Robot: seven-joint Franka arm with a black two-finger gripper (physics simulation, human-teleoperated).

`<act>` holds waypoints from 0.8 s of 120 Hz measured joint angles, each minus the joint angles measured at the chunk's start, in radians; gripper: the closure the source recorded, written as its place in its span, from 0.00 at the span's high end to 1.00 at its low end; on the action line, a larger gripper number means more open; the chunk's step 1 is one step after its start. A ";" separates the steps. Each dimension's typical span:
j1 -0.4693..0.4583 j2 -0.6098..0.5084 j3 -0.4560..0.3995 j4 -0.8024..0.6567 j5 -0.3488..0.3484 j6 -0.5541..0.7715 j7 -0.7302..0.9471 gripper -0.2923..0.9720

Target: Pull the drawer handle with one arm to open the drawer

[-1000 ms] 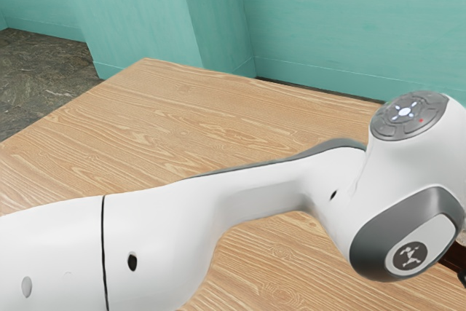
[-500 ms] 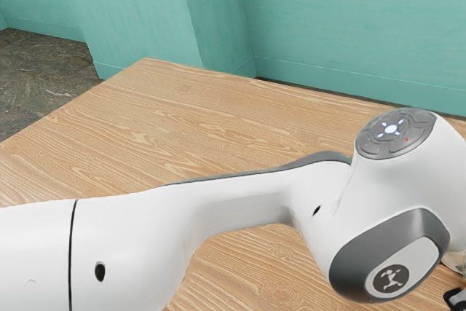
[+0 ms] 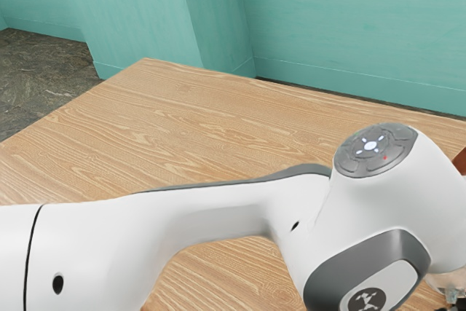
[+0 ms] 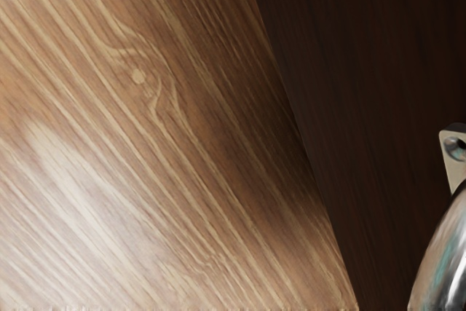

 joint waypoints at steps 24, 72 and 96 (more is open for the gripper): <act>-0.005 -0.042 0.000 -0.054 0.000 0.008 0.000 0.77; -0.023 -0.116 0.000 -0.157 -0.002 0.040 -0.001 0.77; -0.023 -0.177 -0.001 -0.225 -0.001 0.055 -0.001 0.77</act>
